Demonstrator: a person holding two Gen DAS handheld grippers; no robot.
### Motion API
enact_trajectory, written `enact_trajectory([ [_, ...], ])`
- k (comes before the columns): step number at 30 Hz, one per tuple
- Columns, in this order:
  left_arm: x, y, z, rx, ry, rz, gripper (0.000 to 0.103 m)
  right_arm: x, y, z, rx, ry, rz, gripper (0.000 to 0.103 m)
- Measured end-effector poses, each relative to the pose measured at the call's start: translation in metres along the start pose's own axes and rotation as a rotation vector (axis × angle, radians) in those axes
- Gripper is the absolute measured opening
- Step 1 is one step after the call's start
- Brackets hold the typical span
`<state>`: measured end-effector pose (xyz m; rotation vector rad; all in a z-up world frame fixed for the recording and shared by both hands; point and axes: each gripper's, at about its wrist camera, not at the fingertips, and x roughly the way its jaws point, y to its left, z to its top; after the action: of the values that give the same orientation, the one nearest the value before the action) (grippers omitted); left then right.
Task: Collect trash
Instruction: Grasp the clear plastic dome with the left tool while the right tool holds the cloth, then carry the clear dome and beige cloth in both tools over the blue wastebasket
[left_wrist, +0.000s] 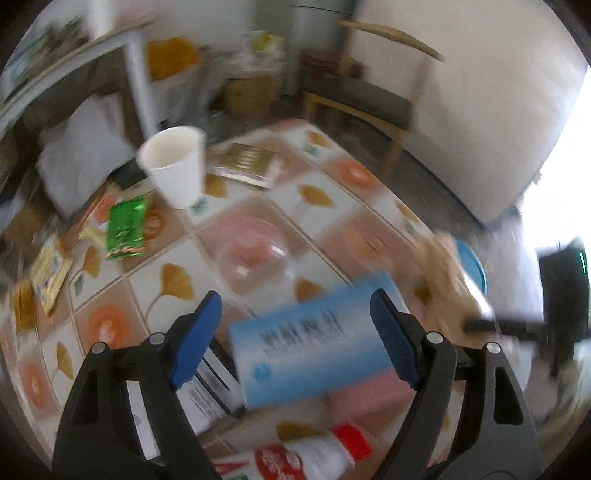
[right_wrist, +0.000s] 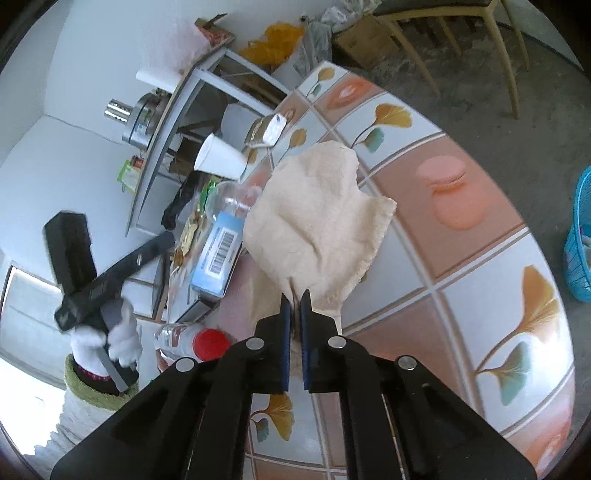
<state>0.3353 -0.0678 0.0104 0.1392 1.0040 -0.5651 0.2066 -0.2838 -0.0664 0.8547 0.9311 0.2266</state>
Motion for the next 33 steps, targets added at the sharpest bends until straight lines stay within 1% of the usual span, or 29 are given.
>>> enact_trajectory([
  [1, 0.006, 0.010, 0.008, -0.072, 0.004, -0.005, 0.082, -0.002, -0.001, 0.000, 0.004, -0.004, 0.002, 0.005],
  [3, 0.019, 0.026, 0.018, -0.175, 0.025, -0.018, 0.083, -0.004, -0.003, 0.002, 0.007, -0.015, 0.006, 0.005],
  [6, 0.044, 0.045, 0.031, -0.300, 0.076, -0.031, 0.083, -0.006, -0.003, 0.002, 0.002, -0.021, 0.008, 0.005],
  [8, 0.055, 0.046, 0.035, -0.315, 0.084, -0.011, 0.083, -0.006, -0.004, 0.003, 0.002, -0.021, 0.007, 0.005],
  [12, 0.074, 0.035, 0.041, -0.259, 0.113, 0.034, 0.083, -0.003, -0.008, 0.003, 0.010, -0.021, 0.007, 0.005],
  [14, 0.083, 0.029, 0.039, -0.232, 0.151, 0.062, 0.082, -0.002, -0.010, 0.004, 0.014, -0.019, 0.009, 0.005],
  [15, 0.088, 0.028, 0.038, -0.227, 0.173, 0.075, 0.075, -0.002, -0.011, 0.004, 0.015, -0.018, 0.009, 0.005],
  [16, 0.092, 0.027, 0.037, -0.229, 0.189, 0.088, 0.072, -0.001, -0.011, 0.004, 0.016, -0.018, 0.010, 0.005],
  [17, 0.096, 0.028, 0.036, -0.236, 0.198, 0.100, 0.066, -0.002, -0.012, 0.004, 0.017, -0.019, 0.011, 0.005],
  [20, 0.096, 0.034, 0.036, -0.269, 0.174, 0.090, 0.065, -0.002, -0.014, 0.003, 0.021, -0.021, 0.014, 0.005],
  [22, 0.092, 0.037, 0.038, -0.281, 0.149, 0.097, 0.065, -0.002, -0.015, 0.003, 0.022, -0.021, 0.015, 0.005],
  [27, 0.072, 0.040, 0.042, -0.297, 0.072, 0.104, 0.065, -0.009, -0.017, 0.002, 0.021, -0.035, 0.022, 0.005],
  [30, 0.049, 0.029, 0.046, -0.263, 0.021, 0.108, 0.065, -0.018, -0.015, 0.004, 0.016, -0.054, 0.036, 0.005],
  [33, 0.023, 0.012, 0.050, -0.225, -0.029, 0.088, 0.065, -0.032, -0.014, 0.003, 0.014, -0.079, 0.051, 0.005],
])
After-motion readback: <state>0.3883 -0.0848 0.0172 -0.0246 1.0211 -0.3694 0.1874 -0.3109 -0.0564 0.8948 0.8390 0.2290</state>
